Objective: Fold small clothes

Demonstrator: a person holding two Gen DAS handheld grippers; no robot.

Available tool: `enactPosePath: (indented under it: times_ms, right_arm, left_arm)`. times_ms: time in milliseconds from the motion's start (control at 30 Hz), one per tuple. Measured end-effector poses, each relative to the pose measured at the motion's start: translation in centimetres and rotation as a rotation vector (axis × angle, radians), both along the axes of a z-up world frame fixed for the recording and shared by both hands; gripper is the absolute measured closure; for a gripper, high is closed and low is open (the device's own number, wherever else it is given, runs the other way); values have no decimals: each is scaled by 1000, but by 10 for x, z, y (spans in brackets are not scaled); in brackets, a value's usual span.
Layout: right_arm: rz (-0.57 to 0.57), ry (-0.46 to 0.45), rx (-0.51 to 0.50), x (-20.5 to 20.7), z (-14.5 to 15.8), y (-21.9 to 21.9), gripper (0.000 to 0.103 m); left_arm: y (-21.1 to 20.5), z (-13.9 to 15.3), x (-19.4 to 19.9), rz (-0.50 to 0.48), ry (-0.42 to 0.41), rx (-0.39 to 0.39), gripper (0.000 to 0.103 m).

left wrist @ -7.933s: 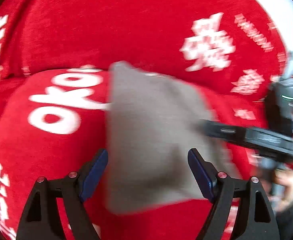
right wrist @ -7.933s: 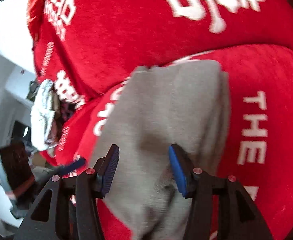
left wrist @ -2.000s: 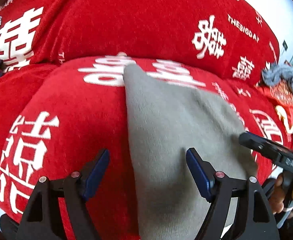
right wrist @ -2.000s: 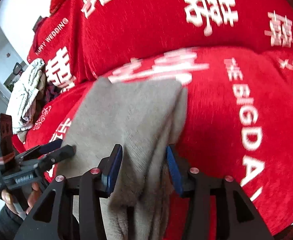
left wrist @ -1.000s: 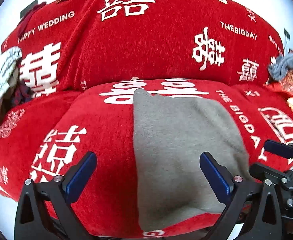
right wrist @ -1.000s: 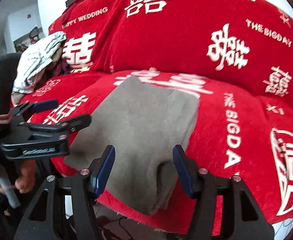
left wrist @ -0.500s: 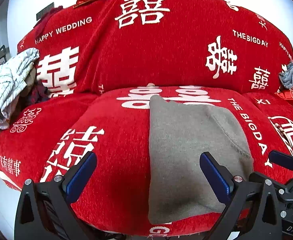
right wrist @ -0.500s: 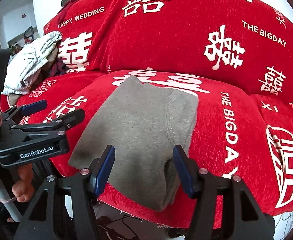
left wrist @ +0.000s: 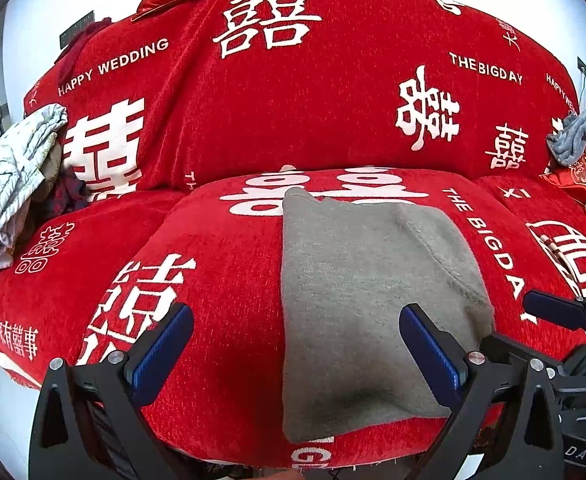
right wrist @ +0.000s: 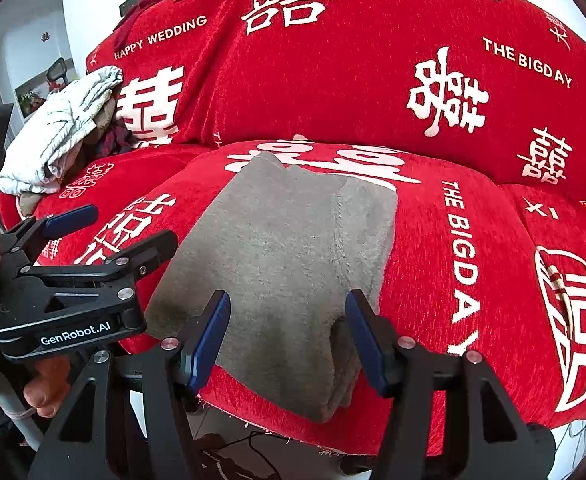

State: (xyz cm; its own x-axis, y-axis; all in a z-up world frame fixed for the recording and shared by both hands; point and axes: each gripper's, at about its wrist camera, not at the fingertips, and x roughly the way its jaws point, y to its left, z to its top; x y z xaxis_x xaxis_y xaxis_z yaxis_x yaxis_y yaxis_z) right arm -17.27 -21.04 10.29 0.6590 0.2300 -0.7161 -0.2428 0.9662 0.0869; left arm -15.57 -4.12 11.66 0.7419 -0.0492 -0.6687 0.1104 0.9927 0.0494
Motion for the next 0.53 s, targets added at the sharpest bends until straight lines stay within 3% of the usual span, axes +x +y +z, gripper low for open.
enactPosePath:
  times_ms: [533]
  right_arm:
    - [9,2,-4,-3,0,5,39]
  left_arm:
    - [0,-1,-2,0,4,-1,0]
